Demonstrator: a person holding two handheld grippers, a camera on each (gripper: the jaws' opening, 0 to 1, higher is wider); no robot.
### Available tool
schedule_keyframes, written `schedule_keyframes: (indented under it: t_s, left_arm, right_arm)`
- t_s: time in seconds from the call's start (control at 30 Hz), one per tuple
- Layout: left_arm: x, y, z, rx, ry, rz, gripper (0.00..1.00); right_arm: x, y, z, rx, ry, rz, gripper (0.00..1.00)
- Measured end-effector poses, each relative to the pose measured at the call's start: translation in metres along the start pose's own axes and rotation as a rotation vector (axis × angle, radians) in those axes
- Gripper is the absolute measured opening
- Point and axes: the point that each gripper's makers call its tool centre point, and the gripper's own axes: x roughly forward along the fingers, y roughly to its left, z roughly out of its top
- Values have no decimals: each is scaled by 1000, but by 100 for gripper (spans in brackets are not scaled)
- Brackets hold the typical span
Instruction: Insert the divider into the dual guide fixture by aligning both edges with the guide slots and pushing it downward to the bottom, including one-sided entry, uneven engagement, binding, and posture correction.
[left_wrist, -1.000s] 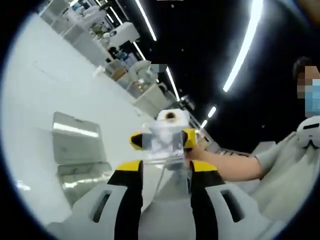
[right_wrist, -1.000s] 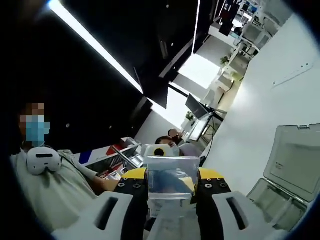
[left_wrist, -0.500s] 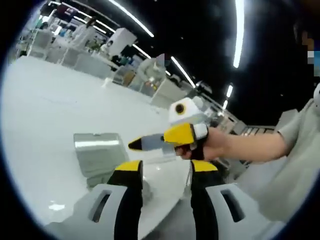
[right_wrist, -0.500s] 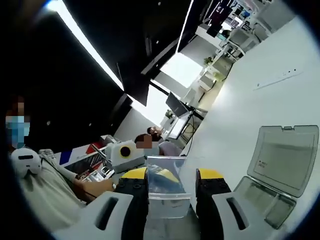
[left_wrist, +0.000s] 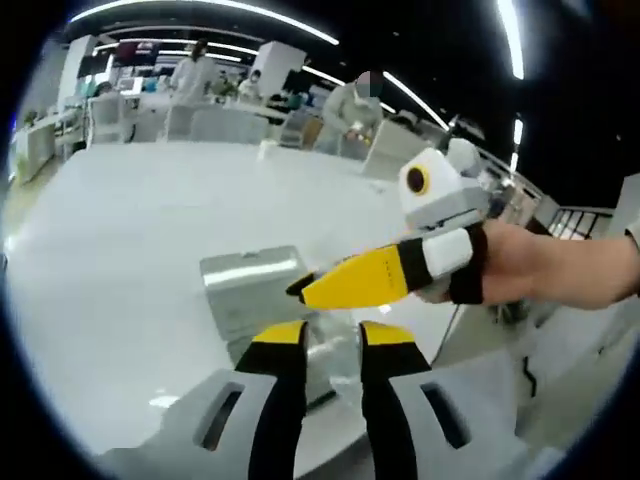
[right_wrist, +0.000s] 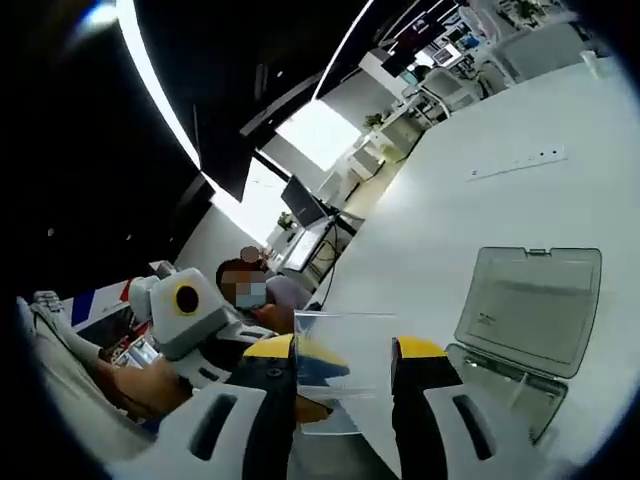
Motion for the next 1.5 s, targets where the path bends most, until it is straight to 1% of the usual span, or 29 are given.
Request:
schedule_keyframes:
  t_s: [0.07,0.1,0.17,0.2,0.23,0.3,0.37,0.43,0.5,0.57,0.6,0.67,0.73,0.83,0.97,1.1,1.2,1.33,1.5]
  left_arm:
    - [3,0,-2,7,9,23,17]
    - [4,-1,-3,10,13,31,16]
    - [5,-4,-2,-2,15,33,13]
    - [6,-5,-1,-3,15,37,12]
    - [7,-4,-2,5,27,54,12]
    - [10,-3,-5,4,51,59,8]
    - [11,-3,-6,-6,60,68,8]
    - [13,-4,-5,-9,62,71,7]
    - [15,-5,-5,-5,76,78,6]
    - [17,-3,-5,7,82,88,6]
    - [18,-2,-7,0,94,92,6]
    - [19,0,-10,-2,111,100,4]
    - [20,1,-12,-1,119,104,4]
    - [22,1,-19,-5,149,104,4]
    - [23,1,-20,-20,150,103,4]
    - [25,1,-22,-19,162,101,3]
    - [26,0,-23,-43,164,95,3]
    - [28,0,-26,-56,169,85,3]
    - [29,0,-29,-63,179,88,3]
  right_arm:
    - [0,-2,-1,-9,3,-14,33]
    - [0,-4,-2,7,0,-28,33]
    - [-2,-11,0,12,-7,-64,33]
    - [-3,-11,-1,7,-3,-67,33]
    - [-3,-12,-1,9,-5,-70,33]
    - [-3,-16,-1,21,-3,-99,33]
    - [-3,-18,-2,12,0,-122,33]
    - [-2,-20,-4,28,4,-138,33]
    - [-1,-22,-7,16,13,-167,33]
    - [0,-20,-7,17,13,-166,33]
    - [0,-22,-8,22,17,-181,33]
    - [1,-22,-10,18,26,-186,33]
    - [0,-24,-11,25,30,-200,33]
    - [0,-25,-12,32,37,-210,33]
    - [0,-25,-13,30,41,-215,33]
    - [-1,-28,-15,38,50,-228,33]
    - [-1,-29,-15,41,51,-238,33]
    - [-2,-31,-17,44,58,-248,32]
    - [-1,-30,-19,46,62,-252,32]
